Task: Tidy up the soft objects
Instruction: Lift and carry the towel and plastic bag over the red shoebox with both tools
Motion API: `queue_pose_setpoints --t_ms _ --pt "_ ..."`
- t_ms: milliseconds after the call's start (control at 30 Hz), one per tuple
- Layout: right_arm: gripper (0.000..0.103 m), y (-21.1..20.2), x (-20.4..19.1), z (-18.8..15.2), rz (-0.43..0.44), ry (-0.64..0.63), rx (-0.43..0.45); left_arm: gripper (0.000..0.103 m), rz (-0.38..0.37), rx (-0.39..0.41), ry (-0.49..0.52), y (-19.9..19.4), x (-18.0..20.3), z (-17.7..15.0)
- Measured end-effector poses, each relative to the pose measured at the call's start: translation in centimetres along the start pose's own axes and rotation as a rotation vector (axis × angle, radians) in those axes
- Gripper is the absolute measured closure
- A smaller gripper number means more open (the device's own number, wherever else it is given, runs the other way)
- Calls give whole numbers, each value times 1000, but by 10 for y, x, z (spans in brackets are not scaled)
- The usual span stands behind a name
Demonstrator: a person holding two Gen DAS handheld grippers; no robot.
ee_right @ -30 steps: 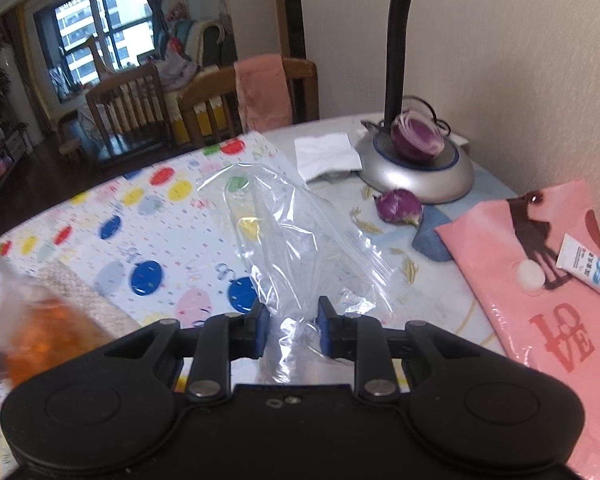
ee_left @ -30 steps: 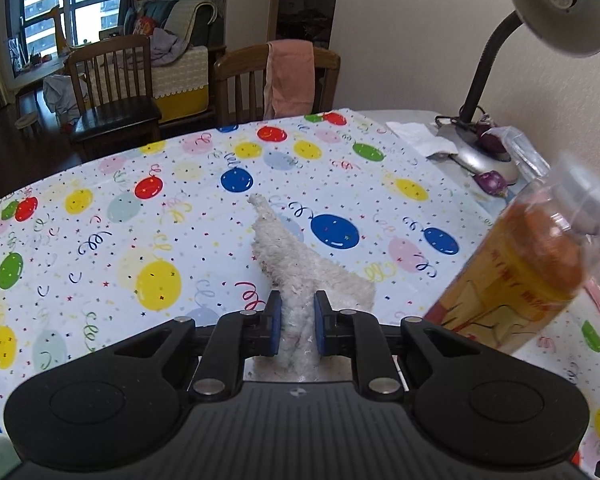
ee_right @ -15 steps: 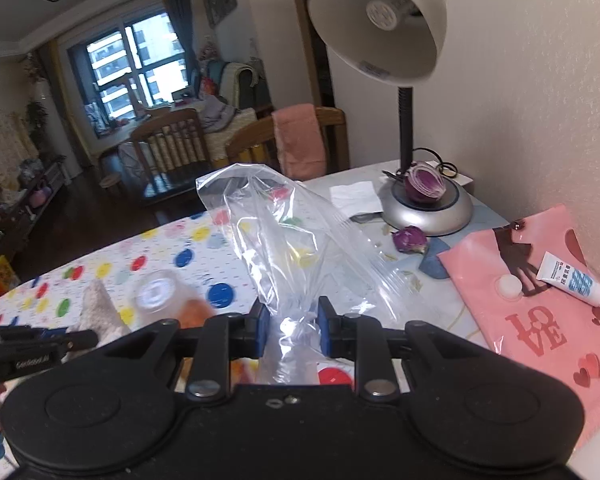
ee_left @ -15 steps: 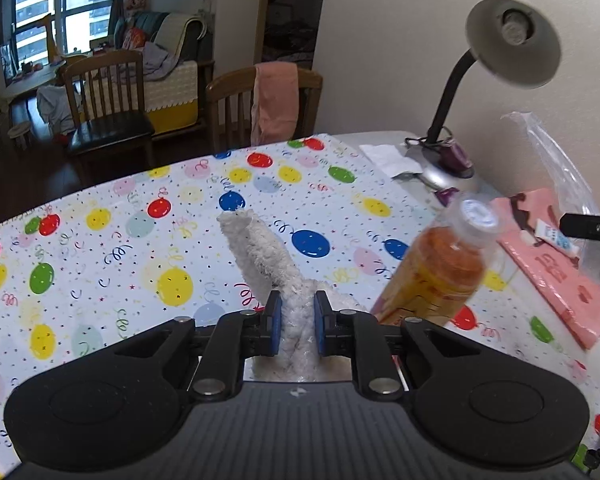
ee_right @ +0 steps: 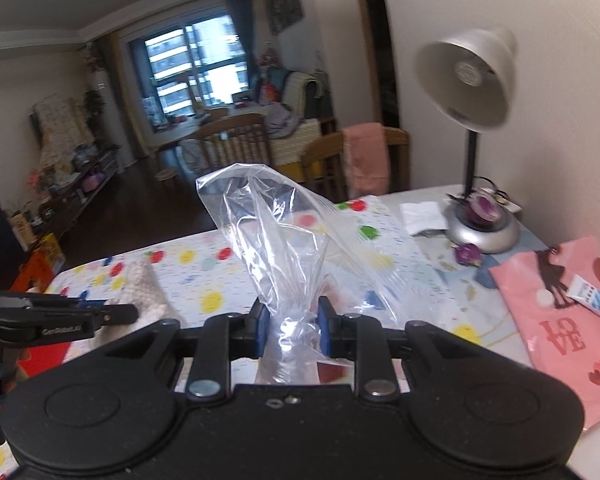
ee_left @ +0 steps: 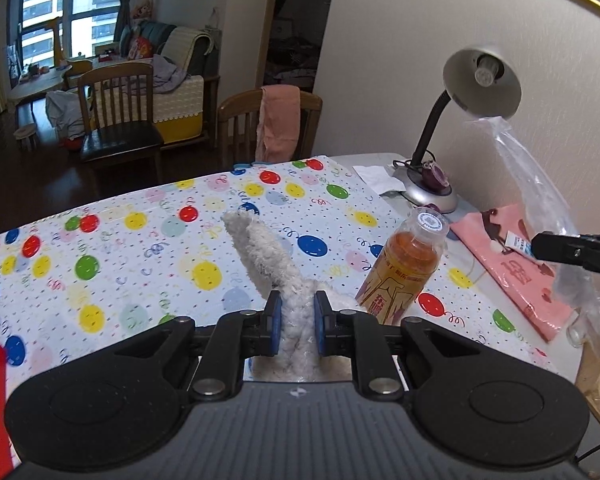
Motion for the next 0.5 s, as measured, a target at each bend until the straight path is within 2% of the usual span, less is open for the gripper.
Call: queue_pose_setpoints --t_ms 233,500 --pt "80 -8 -63 2 93 -82 -1 87 17 14 -39 -46 -27 -8" --pt "80 5 -136 -9 179 -161 -52 87 66 42 -95 -95 -79 -19"
Point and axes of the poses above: each gripper's, at about its wrist camera, not at the fingertips, and y roughly the way its jaws point, x to its right, z to its top, the point moved 9 cm from there along y, roughly the way its jaws point, and after that the axes turned 1 degree about -z, right-handed, at the moved point
